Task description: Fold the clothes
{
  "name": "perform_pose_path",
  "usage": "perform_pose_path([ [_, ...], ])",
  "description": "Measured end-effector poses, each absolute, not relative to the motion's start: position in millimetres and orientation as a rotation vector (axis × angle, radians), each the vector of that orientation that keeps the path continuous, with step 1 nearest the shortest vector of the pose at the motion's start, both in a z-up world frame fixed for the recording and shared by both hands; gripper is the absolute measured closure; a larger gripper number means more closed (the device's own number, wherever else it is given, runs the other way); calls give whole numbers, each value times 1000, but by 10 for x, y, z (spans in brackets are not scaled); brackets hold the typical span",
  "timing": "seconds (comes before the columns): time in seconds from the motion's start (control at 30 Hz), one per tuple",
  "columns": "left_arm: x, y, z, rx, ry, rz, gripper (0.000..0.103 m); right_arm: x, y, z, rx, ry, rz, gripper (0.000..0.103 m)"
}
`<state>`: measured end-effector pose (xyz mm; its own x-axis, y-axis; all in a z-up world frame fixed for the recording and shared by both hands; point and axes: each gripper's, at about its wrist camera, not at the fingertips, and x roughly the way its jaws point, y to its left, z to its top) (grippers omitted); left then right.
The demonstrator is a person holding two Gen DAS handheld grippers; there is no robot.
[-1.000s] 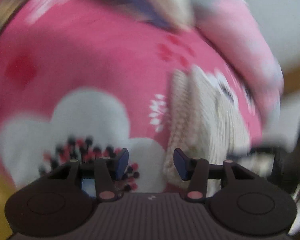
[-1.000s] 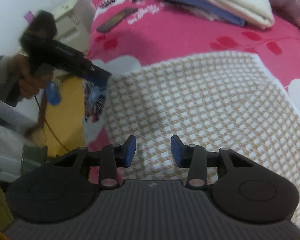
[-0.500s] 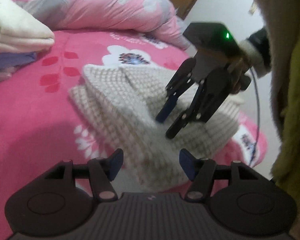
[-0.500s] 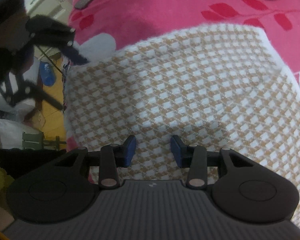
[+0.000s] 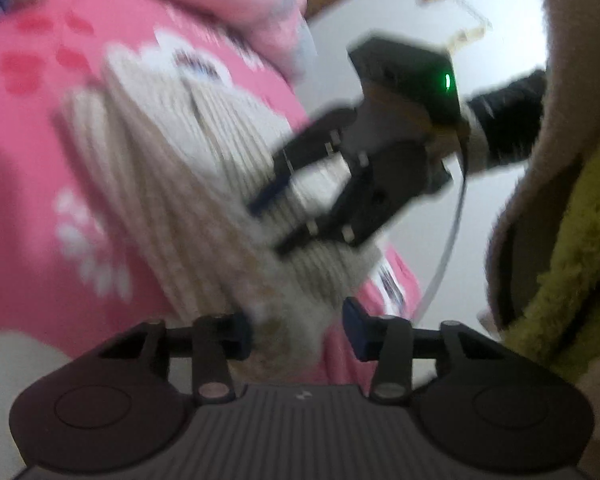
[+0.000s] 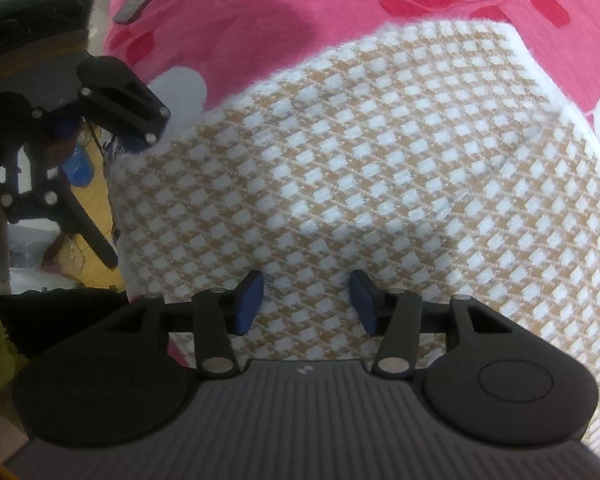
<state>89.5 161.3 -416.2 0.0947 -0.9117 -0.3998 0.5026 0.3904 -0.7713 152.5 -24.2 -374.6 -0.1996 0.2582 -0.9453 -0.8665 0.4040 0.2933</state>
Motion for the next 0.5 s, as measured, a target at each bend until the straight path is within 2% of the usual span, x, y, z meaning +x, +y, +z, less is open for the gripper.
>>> perform_pose_path([
  [0.13, 799, 1602, -4246, -434, 1084, -1177, 60, 1487, -223, -3735, -620, 1411, 1150, 54],
  [0.3, 926, 1716, -4507, -552, 1168, -1148, 60, 1504, -218, -3755, -633, 1408, 1169, 54],
  [0.5, 1000, 1931, -4702, -743, 1244, -1068, 74, 1630, -303, -3766, -605, 1401, 1182, 54],
])
